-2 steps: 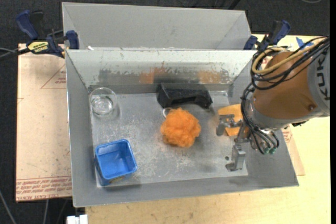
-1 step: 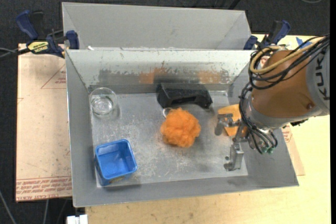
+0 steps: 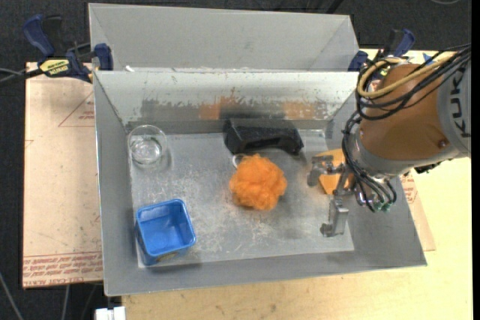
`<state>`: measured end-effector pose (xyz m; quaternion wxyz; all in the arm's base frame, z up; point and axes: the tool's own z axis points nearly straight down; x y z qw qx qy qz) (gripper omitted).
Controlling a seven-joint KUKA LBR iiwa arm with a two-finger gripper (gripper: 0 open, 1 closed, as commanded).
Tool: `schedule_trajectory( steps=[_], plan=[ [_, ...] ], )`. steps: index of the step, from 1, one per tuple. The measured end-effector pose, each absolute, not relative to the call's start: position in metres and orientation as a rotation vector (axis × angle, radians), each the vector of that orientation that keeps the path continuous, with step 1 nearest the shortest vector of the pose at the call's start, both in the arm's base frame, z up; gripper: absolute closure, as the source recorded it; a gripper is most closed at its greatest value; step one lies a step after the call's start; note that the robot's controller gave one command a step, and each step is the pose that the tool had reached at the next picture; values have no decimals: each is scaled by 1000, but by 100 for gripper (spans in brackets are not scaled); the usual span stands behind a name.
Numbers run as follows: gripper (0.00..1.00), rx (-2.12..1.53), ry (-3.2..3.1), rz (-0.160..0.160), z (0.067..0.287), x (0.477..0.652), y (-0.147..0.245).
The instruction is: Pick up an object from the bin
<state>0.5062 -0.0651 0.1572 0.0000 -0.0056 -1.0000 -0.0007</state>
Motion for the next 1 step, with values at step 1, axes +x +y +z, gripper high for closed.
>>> schedule_trajectory(
  steps=[1],
  plan=[
    [0,-18,-3141,0,144,508,-45]
  ],
)
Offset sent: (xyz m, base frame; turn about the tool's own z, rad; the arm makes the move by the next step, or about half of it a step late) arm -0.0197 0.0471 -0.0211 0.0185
